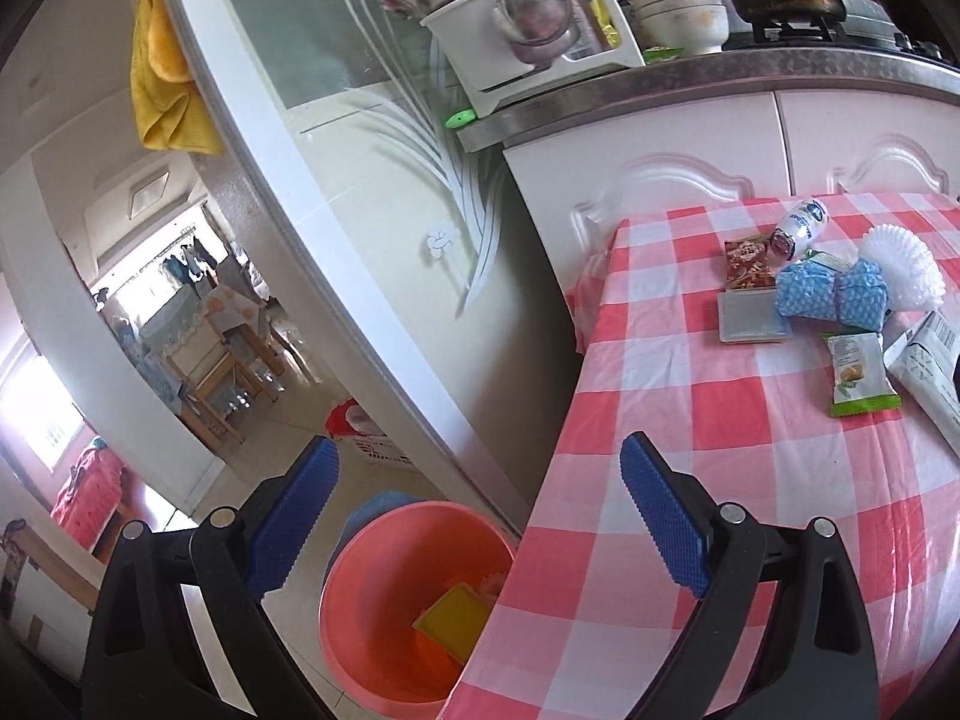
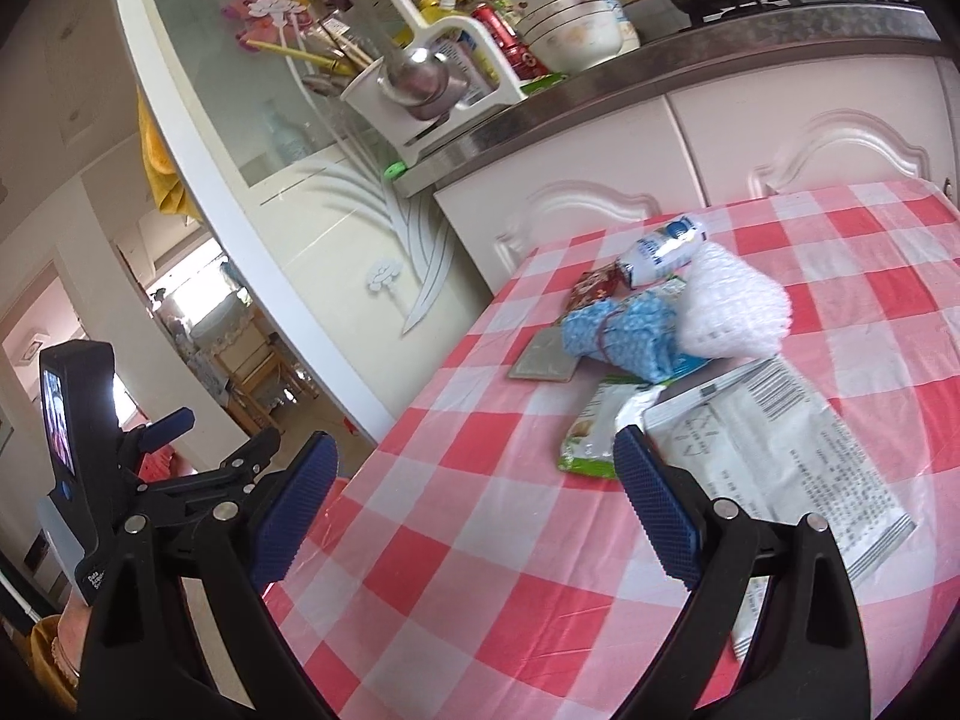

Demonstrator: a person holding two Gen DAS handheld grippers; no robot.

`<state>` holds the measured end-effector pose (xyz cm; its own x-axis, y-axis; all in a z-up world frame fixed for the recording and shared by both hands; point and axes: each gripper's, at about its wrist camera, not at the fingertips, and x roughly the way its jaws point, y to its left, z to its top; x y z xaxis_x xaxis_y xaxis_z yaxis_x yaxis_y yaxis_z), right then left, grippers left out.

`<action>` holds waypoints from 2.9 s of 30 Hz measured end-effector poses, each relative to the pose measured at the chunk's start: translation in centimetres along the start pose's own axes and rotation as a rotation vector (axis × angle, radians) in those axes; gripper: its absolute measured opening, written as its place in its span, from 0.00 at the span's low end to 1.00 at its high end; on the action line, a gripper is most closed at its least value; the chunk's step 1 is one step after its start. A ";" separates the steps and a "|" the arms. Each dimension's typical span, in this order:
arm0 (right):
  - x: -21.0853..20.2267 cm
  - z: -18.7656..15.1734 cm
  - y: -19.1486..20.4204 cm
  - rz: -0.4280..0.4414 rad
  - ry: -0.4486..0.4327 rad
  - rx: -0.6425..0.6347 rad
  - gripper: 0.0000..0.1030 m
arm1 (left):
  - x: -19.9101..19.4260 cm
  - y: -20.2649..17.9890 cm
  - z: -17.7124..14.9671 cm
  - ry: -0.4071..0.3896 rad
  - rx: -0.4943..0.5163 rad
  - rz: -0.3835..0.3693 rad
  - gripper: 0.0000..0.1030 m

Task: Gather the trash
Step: 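Move both tools back toward the remaining items on the tablecloth, then lower the left tool onto the white MAGICDAY bottle and close it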

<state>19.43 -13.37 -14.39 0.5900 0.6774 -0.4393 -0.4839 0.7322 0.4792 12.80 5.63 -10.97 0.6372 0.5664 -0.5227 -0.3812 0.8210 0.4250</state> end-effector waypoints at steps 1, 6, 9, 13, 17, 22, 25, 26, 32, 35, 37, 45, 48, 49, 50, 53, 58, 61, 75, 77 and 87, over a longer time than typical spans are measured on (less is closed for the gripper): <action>-0.2 0.1 -0.3 -0.004 -0.004 0.005 0.91 | 0.0 -0.2 0.0 0.000 0.005 0.001 0.91; -0.8 0.7 -2.2 -0.030 -0.028 0.031 0.91 | 0.2 -1.7 0.4 0.009 0.033 -0.004 0.91; -1.2 1.0 -3.3 -0.045 -0.042 0.049 0.91 | 0.4 -2.6 0.6 0.012 0.044 -0.013 0.91; -1.5 1.4 -5.1 -0.051 -0.056 0.090 0.91 | 0.8 -3.9 0.8 0.018 0.069 -0.015 0.91; -1.6 1.6 -6.8 -0.058 -0.062 0.130 0.91 | 1.0 -5.2 1.1 0.019 0.092 -0.019 0.91; -1.8 1.7 -8.2 -0.062 -0.064 0.170 0.91 | 0.6 -7.6 1.4 0.012 0.124 -0.055 0.91; -1.9 1.7 -8.6 -0.066 -0.063 0.178 0.91 | 0.3 -9.1 1.4 0.006 0.149 -0.083 0.91; -1.9 1.7 -8.7 -0.069 -0.063 0.179 0.91 | 0.2 -9.5 1.3 0.005 0.155 -0.090 0.91; -1.8 1.7 -9.4 -0.075 -0.057 0.195 0.91 | 0.6 -10.9 1.3 0.015 0.175 -0.114 0.91; -1.7 1.7 -9.6 -0.075 -0.051 0.200 0.91 | 1.0 -11.1 1.3 0.024 0.174 -0.116 0.91; -1.5 1.6 -9.7 -0.076 -0.047 0.202 0.91 | 1.1 -11.2 1.2 0.031 0.175 -0.119 0.91; -1.2 1.5 -9.7 -0.081 -0.036 0.200 0.91 | 1.8 -11.4 1.0 0.047 0.179 -0.124 0.91; -1.1 1.5 -9.7 -0.084 -0.033 0.199 0.91 | 2.0 -11.4 0.9 0.052 0.178 -0.124 0.91; -1.1 1.5 -9.8 -0.084 -0.032 0.199 0.91 | 2.0 -11.4 0.9 0.053 0.177 -0.123 0.91; -1.0 1.5 -9.8 -0.084 -0.029 0.199 0.91 | 2.1 -11.4 0.9 0.055 0.177 -0.123 0.91; -0.9 1.4 -9.8 -0.087 -0.026 0.199 0.91 | 2.3 -11.4 0.9 0.061 0.180 -0.124 0.91; -0.9 1.4 -9.9 -0.088 -0.023 0.199 0.91 | 2.6 -11.3 0.8 0.067 0.181 -0.123 0.91; -0.9 1.4 -9.9 -0.088 -0.023 0.200 0.91 | 2.8 -11.3 0.8 0.072 0.180 -0.123 0.91; -0.9 1.4 -10.4 -0.086 -0.026 0.215 0.91 | 3.8 -10.5 1.9 0.059 0.162 -0.136 0.91; -0.9 1.4 -10.4 -0.084 -0.028 0.216 0.91 | 4.1 -9.7 2.9 0.061 0.127 -0.174 0.91; -1.1 1.4 -10.9 -0.074 -0.042 0.241 0.91 | 10.5 -10.5 12.9 0.063 -0.002 -0.658 0.91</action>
<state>25.01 -22.17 -18.07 0.6467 0.6155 -0.4505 -0.2736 0.7385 0.6162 32.17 1.99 -11.35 0.6973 -0.0501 -0.7151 0.0728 0.9973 0.0012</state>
